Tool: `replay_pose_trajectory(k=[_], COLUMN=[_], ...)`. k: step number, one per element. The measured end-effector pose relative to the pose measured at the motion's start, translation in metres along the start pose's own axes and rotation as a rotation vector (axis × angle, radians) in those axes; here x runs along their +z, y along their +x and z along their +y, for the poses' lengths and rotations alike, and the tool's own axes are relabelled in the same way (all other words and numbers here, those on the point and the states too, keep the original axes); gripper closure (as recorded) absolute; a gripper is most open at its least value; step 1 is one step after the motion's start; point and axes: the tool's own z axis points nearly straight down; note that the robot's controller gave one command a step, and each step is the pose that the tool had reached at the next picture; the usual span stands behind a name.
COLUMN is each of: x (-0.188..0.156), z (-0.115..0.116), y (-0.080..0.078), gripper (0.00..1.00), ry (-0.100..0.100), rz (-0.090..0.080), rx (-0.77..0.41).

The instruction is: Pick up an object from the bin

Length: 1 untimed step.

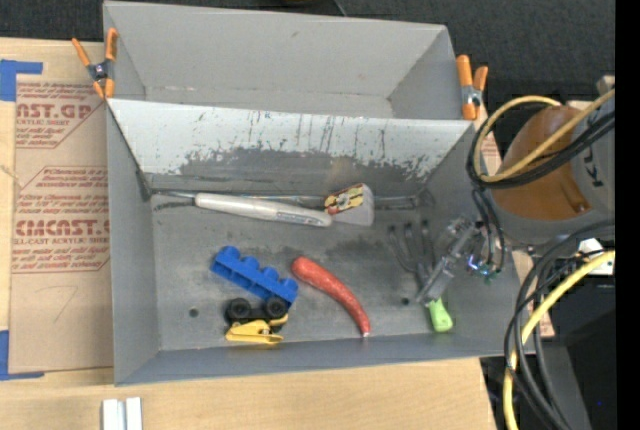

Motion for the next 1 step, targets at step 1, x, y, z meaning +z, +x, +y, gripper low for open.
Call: replay_pose_trajectory(k=[1], x=[0.0291], z=[0.0303], y=[-0.0465], gripper=[0.00], ry=[-0.012], rz=[-0.003], rx=[-0.026])
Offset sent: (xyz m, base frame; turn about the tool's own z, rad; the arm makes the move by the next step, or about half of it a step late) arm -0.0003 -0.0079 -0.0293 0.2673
